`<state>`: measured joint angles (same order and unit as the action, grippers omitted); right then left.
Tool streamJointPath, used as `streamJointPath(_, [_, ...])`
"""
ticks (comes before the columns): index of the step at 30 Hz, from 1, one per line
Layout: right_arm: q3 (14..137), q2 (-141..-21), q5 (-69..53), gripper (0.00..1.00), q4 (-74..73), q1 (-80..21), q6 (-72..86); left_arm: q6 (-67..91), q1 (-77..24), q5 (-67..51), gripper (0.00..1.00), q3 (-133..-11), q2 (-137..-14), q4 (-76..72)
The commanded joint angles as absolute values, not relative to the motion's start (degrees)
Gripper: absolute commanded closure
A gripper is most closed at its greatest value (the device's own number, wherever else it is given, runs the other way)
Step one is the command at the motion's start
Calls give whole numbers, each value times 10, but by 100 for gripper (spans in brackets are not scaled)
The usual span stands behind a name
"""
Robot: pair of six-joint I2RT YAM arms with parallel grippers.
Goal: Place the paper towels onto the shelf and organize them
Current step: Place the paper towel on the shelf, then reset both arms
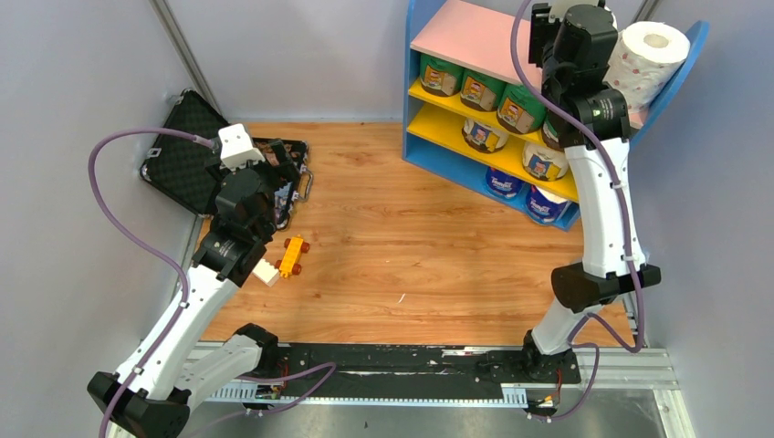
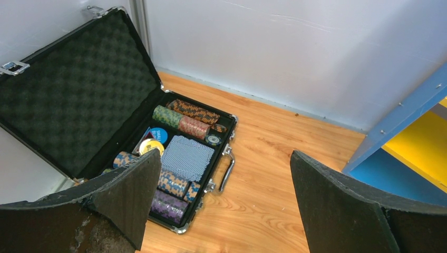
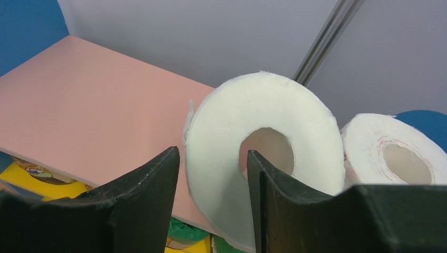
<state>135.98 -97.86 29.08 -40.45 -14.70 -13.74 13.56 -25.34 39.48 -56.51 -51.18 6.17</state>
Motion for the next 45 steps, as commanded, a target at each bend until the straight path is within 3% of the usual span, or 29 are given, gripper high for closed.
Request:
streamJointPath(1, [1389, -992, 303, 47, -370, -143, -159, 143, -250, 397, 0, -571, -511, 46])
streamJointPath(7, [1397, -989, 299, 42, -356, -144, -162, 142, -250, 398, 0, -571, -510, 46])
streamJointPath(15, [1378, -957, 301, 22, -322, -143, -167, 142, -250, 397, 0, -571, -505, 46])
streamJointPath(21, [1345, -916, 308, 12, -312, -148, -156, 142, -249, 399, 0, -572, -501, 46])
streamJointPath(28, [1164, -759, 312, 0, -291, -150, -79, 138, -250, 402, 0, -573, -485, 46])
streamJointPath(36, [931, -519, 313, 0, -296, -150, 49, 140, -249, 402, 0, -577, -453, 46])
streamJointPath(45, [741, -300, 316, 0, -309, -150, 80, 133, -250, 411, 0, -602, -405, 72])
